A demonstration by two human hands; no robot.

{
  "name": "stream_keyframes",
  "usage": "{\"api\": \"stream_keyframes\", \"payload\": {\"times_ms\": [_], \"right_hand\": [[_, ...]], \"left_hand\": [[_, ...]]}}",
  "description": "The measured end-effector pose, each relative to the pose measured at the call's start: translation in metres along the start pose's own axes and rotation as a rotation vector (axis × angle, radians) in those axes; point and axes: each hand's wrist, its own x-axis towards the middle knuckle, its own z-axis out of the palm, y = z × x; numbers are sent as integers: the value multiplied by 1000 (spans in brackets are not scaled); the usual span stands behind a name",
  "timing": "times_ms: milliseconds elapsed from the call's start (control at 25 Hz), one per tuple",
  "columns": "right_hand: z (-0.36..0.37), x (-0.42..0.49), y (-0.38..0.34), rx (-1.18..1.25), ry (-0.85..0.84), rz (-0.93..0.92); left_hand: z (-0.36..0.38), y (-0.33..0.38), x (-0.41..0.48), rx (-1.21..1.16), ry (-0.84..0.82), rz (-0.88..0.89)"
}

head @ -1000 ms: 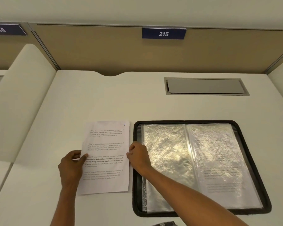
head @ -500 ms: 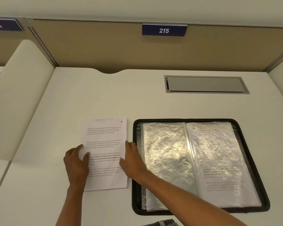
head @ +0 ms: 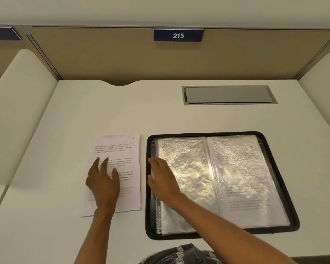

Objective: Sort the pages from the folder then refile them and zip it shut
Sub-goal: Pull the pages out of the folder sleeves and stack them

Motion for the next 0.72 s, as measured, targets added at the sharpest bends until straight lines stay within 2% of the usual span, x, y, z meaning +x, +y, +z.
{"api": "stream_keyframes", "payload": {"times_ms": [160, 480, 720], "right_hand": [[-22, -26, 40, -66, 101, 43], [-77, -98, 132, -227, 262, 225], [-105, -139, 189, -186, 301, 328]], "left_hand": [[25, 54, -37, -58, -130, 145], [98, 153, -127, -63, -368, 551], [137, 202, -179, 67, -566, 792]]}}
